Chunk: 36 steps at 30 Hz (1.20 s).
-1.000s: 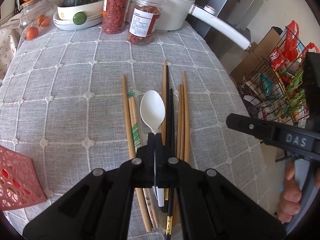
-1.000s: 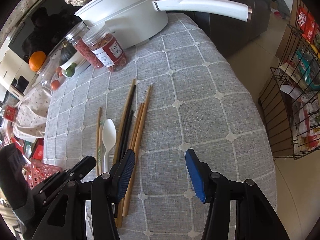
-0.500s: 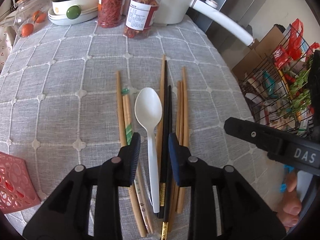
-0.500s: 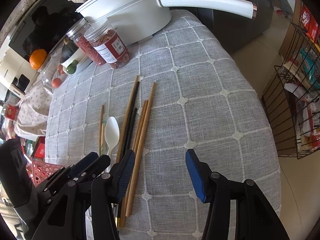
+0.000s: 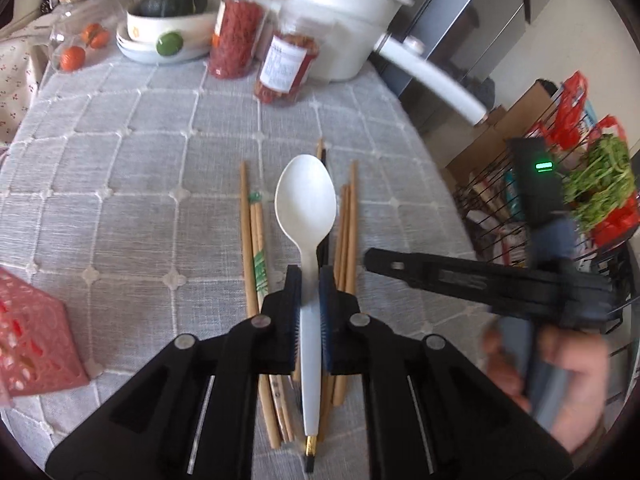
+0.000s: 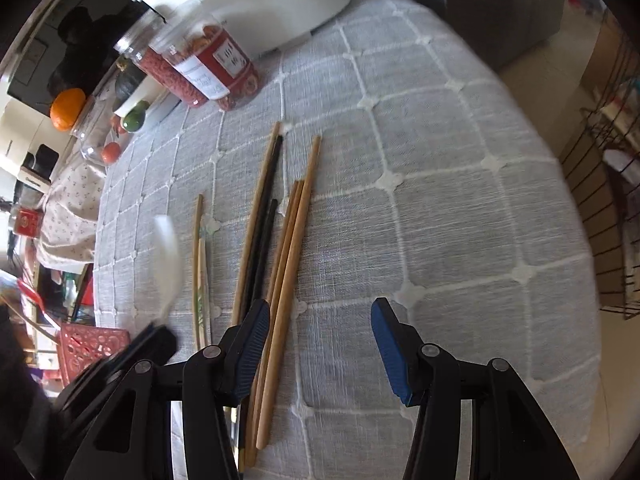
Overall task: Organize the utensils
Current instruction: 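Grasp one wooden chopstick with the right tool while the left tool lifts the white spoon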
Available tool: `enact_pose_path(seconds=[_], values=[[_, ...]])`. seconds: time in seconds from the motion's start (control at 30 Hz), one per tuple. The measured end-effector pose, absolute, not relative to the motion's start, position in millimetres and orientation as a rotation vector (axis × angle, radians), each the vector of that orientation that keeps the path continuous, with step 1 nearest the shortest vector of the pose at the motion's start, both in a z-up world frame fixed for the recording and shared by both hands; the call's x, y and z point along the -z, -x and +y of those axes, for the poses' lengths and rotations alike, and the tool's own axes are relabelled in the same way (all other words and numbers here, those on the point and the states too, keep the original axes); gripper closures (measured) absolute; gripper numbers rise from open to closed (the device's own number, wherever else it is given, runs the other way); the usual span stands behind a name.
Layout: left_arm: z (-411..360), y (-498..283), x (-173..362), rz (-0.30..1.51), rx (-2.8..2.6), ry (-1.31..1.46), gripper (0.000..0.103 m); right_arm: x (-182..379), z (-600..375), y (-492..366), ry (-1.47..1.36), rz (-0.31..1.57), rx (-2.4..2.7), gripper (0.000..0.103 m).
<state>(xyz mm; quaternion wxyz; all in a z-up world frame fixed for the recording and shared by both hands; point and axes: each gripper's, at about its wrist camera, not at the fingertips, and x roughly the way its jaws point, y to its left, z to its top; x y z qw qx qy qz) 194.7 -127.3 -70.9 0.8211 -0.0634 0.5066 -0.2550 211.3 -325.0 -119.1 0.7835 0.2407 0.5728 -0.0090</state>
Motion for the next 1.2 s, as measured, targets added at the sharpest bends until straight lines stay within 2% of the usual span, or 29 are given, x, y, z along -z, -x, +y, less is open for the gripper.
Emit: enact_pose_path(seconds=[0.07,0.2,0.47,0.73,0.9,1.2], values=[[-116.2,-185.0,54.6,1.042,0.555,0.157,0.093,127.5,-323.2,-216.6,-0.532,1.241,0.008,0.059],[-92.1,-168.1,22.4,0.977,0.597,0.187,0.093,128.2,-320.6,-222.3,-0.624,1.237,-0.077,0.079],[-60.9,-138.4,-10.0,0.830,0.547,0.128,0.093,124.8,-290.2,-231.3,-0.417,1.251,-0.036,0.093],[-56.8,-140.5,-7.6,0.806,0.523,0.118,0.093,119.3,-259.6,-230.9,-0.293,1.283,-0.033,0.092],[-55.2,-134.0,-14.2,0.771,0.520,0.112,0.093,121.9,-270.7,-230.2,-0.349,1.279,-0.051,0.095],[-46.7,-134.8,-21.3,0.717,0.526,0.142,0.093,89.7,-267.2,-216.9,-0.295,1.178,-0.083,0.096]])
